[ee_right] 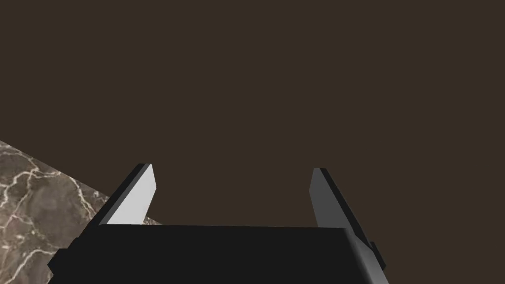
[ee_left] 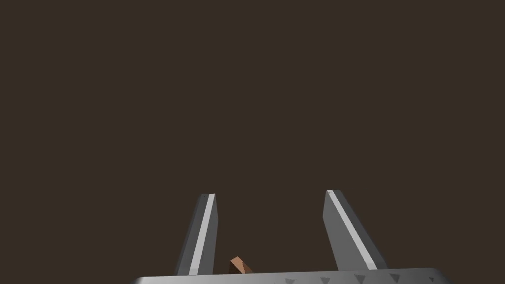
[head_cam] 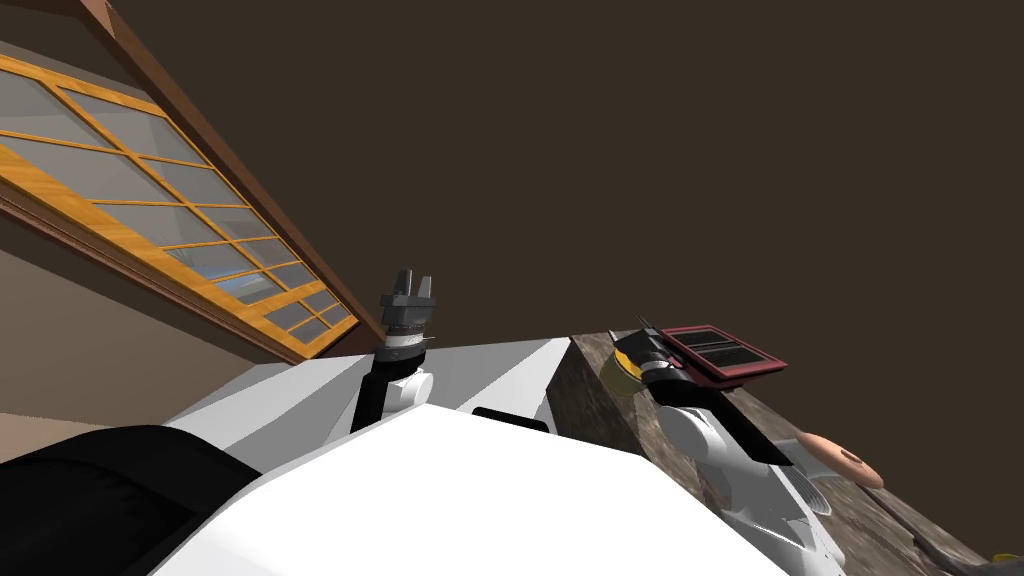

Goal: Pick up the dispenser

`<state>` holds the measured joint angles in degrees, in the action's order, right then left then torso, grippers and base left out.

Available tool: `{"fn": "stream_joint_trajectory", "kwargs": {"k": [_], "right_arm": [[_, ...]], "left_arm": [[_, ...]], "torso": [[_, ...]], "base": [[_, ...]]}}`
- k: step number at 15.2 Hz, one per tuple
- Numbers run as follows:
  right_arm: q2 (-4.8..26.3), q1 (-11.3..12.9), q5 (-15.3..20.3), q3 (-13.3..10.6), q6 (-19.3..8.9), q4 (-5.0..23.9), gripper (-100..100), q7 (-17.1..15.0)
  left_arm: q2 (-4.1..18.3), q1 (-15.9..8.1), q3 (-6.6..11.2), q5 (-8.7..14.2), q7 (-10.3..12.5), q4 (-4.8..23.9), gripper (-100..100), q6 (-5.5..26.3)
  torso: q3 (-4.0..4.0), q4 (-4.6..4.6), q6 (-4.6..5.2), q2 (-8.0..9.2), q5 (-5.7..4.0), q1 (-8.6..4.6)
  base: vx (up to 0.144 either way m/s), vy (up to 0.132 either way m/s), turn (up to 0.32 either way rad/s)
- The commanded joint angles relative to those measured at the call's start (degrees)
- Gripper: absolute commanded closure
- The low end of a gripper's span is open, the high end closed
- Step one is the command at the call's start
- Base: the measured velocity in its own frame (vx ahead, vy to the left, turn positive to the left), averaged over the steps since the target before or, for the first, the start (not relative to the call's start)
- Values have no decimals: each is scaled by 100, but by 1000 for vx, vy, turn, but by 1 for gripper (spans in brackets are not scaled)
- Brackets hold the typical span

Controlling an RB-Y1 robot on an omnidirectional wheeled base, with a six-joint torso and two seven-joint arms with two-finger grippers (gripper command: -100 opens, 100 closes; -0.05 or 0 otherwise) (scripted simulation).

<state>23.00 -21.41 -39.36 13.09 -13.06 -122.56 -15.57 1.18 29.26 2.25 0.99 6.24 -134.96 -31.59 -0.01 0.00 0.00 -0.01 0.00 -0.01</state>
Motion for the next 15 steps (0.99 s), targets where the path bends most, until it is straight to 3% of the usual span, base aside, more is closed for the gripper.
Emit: {"fn": "stream_joint_trajectory", "kwargs": {"k": [1, 15], "right_arm": [[102, 68, -286, 131, -286, 80, -100, -144], [468, 285, -1603, 586, -1779, 405, -100, -643]], "left_arm": [[0, 0, 0, 0, 0, 0, 0, 0], [0, 0, 0, 0, 0, 0, 0, 0]], "torso": [[0, 0, 0, 0, 0, 0], [-12, -14, 7, -9, -18, -29]], "base": [[0, 2, 18], [-1, -1, 18]]}}
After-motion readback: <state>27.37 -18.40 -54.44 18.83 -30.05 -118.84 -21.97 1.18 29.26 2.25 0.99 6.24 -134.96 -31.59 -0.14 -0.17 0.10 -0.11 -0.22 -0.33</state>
